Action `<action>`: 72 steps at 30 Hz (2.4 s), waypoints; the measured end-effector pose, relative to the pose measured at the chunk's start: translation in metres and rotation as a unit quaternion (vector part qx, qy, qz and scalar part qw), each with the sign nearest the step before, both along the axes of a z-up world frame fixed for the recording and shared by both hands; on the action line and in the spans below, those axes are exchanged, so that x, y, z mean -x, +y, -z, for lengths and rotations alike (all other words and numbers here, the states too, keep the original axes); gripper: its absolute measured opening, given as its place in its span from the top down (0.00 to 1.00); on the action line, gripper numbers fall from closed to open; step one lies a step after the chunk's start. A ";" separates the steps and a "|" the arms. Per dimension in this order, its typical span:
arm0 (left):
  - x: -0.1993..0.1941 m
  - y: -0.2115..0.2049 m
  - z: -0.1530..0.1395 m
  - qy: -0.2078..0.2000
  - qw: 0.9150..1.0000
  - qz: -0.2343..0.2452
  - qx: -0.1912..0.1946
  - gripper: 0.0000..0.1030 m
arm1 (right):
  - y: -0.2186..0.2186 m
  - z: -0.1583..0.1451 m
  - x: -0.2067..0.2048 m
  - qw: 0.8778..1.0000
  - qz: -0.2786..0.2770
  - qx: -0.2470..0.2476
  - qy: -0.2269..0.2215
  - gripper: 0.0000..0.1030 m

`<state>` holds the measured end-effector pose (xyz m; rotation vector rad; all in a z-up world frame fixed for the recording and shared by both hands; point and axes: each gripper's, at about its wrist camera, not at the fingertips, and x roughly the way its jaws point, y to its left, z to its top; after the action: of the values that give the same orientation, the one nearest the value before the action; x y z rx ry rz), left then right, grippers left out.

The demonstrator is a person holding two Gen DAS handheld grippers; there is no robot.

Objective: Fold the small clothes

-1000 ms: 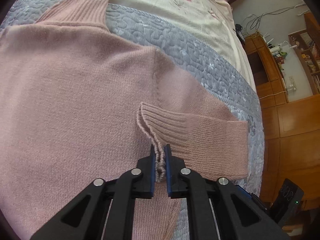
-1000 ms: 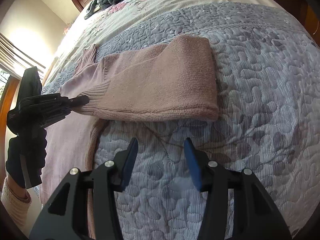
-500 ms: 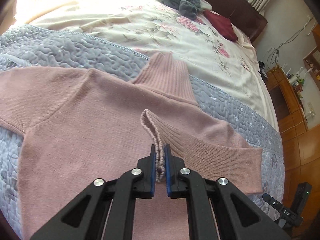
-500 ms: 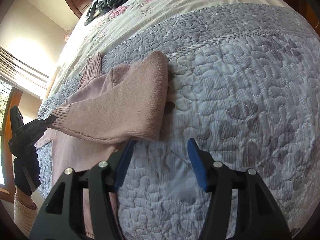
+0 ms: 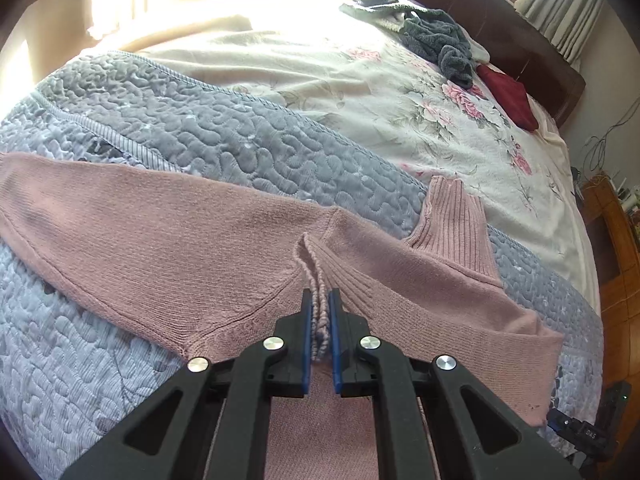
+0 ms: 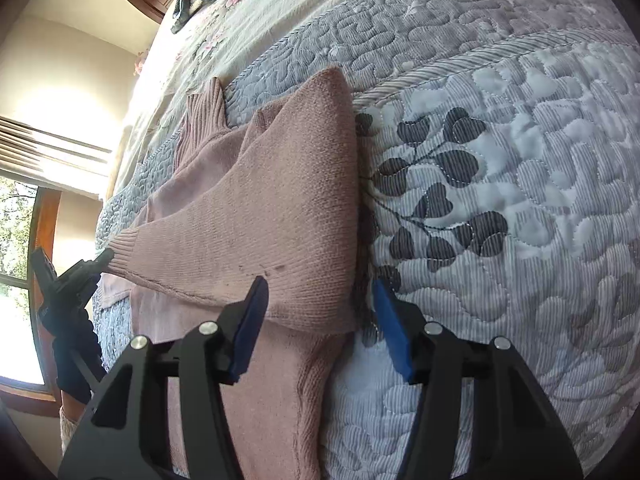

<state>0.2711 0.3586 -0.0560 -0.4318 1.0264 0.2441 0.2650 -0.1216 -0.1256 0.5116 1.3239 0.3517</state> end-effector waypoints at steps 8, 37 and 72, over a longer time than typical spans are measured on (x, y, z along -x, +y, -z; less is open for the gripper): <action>0.000 0.007 0.061 0.068 0.997 0.004 -0.025 0.90 | 0.012 0.014 0.003 0.999 -0.010 0.053 0.004 0.71; -0.010 -0.038 0.065 0.065 0.994 0.085 0.016 0.73 | 0.103 0.000 -0.005 0.987 -0.075 0.141 -0.007 0.52; 0.136 0.367 0.063 -0.136 0.925 -0.303 0.185 0.62 | 0.188 0.019 0.000 0.980 -0.156 0.122 -0.008 0.39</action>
<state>0.1355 0.7251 -0.1194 -1.1001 0.6374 0.5294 0.2652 0.0664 -0.1450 0.0944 1.4103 0.4432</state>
